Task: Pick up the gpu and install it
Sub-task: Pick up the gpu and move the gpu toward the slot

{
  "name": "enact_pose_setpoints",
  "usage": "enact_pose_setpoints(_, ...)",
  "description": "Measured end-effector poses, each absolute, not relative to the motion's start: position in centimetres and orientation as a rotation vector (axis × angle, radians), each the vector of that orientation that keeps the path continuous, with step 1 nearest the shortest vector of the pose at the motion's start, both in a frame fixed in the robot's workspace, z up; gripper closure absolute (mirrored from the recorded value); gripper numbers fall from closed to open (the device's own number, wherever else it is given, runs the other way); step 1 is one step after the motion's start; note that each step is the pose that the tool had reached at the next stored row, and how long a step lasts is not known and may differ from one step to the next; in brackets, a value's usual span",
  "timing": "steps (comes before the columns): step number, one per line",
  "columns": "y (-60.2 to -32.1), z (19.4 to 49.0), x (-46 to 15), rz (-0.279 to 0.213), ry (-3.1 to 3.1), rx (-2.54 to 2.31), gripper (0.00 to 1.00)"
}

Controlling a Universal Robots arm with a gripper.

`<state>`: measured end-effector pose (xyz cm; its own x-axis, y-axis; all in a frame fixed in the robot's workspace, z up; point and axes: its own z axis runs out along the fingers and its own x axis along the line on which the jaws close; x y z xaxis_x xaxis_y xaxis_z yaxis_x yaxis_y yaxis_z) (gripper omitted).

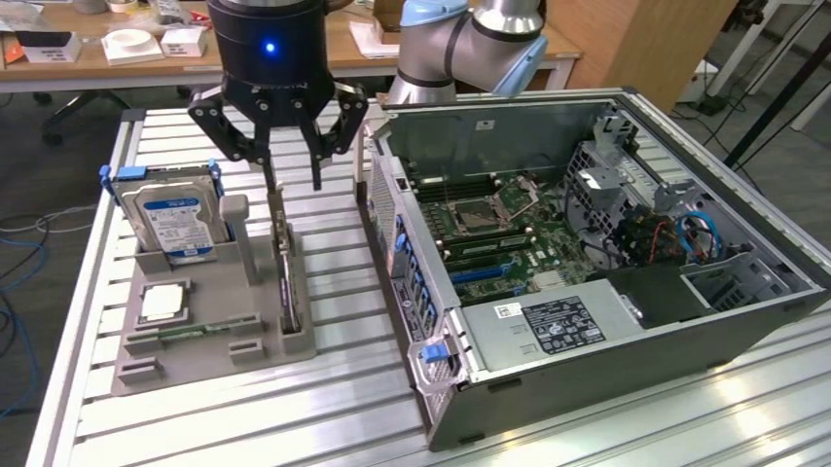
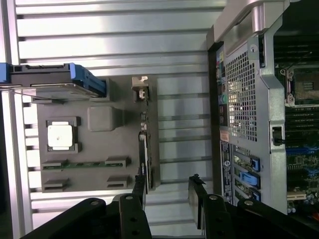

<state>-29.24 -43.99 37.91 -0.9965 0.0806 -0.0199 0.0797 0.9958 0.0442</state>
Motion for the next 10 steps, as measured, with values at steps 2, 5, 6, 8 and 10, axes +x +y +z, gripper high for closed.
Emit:
enact_pose_setpoints(2,-43.99,37.79,-29.24,0.068,3.117,0.125,0.53)
enact_pose_setpoints(5,-43.99,37.61,-29.24,0.068,3.117,0.125,0.53)
enact_pose_setpoints(6,-43.99,37.55,-29.24,0.068,3.117,0.125,0.53)
enact_pose_setpoints(8,-43.99,37.44,-29.24,0.068,3.117,0.125,0.53)
enact_pose_setpoints(10,-43.99,37.32,-29.24,0.068,3.117,0.125,0.53)
